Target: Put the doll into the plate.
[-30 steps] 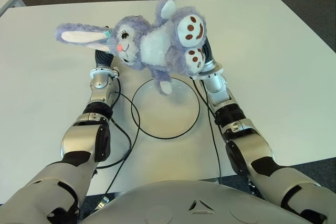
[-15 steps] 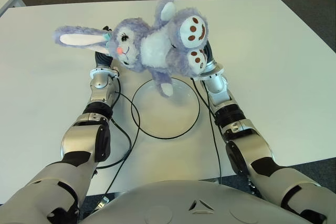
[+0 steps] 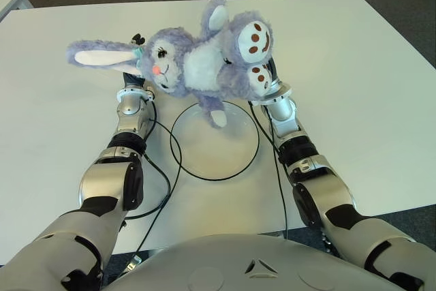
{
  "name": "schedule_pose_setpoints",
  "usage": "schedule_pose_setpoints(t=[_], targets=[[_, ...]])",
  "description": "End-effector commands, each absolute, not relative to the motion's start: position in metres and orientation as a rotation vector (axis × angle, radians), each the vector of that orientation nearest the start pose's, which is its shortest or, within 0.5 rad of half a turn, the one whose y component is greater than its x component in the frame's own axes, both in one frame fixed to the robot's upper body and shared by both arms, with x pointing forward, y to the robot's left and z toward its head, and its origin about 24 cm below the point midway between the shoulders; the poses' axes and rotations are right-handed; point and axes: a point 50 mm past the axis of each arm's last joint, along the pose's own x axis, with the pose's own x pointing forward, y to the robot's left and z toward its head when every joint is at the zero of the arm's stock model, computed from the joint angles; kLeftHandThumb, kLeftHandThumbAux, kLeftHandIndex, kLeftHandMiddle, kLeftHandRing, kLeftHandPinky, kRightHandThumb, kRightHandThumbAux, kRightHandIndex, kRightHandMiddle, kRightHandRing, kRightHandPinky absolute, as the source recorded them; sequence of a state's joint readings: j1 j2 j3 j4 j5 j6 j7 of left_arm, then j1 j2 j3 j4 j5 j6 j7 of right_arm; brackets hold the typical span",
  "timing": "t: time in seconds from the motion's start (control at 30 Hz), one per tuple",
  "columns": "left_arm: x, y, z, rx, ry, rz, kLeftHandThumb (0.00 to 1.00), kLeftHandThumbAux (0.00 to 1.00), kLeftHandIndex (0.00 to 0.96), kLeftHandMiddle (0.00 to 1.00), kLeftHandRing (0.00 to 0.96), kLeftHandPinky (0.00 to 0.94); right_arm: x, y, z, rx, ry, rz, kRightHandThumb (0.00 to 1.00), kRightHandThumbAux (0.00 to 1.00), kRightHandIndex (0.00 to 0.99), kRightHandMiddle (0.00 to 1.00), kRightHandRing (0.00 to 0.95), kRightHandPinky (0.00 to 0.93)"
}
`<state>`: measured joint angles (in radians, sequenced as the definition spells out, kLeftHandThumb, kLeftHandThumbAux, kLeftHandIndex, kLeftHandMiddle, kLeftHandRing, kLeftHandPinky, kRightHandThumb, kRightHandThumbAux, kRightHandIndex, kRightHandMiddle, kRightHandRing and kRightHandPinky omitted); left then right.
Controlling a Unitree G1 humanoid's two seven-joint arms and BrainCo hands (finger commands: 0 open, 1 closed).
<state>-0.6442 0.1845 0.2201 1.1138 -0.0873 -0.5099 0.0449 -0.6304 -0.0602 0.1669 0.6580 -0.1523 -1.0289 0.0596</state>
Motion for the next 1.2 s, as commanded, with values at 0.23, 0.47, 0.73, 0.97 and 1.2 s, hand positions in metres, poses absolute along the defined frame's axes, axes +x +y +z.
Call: schedule_pose_setpoints(t=[0.23, 0.47, 0.73, 0.97, 1.2], targets=[[0.325, 0.205, -0.003, -0.021, 0.116, 0.218, 0.0, 0.51, 0.024, 0.095, 0.052, 0.0, 0.307, -0.072, 0.14, -0.21, -0.952, 0.467, 0.719, 0.712, 0.438, 0.844, 0.852, 0.859], [0.325, 0.204, -0.003, -0.017, 0.116, 0.218, 0.0, 0.506, 0.028, 0.099, 0.055, 0.0, 0.307, -0.073, 0.135, -0.225, -0.934, 0.467, 0.719, 0.712, 0.439, 0.847, 0.851, 0.861], [0.325, 0.204, -0.003, -0.016, 0.116, 0.217, 0.0, 0.499, 0.02, 0.089, 0.051, 0.0, 0.307, -0.074, 0.131, -0.238, -0.917, 0.457, 0.716, 0.713, 0.438, 0.858, 0.865, 0.867], [0.325, 0.204, -0.003, -0.018, 0.115, 0.217, 0.0, 0.507, 0.021, 0.09, 0.054, 0.0, 0.307, -0.074, 0.13, -0.278, -0.922, 0.446, 0.711, 0.714, 0.438, 0.856, 0.869, 0.856], [0.325, 0.204, -0.003, -0.019, 0.114, 0.216, 0.0, 0.508, 0.026, 0.096, 0.054, 0.0, 0.307, -0.073, 0.129, -0.304, -0.923, 0.45, 0.708, 0.715, 0.438, 0.851, 0.862, 0.855]])
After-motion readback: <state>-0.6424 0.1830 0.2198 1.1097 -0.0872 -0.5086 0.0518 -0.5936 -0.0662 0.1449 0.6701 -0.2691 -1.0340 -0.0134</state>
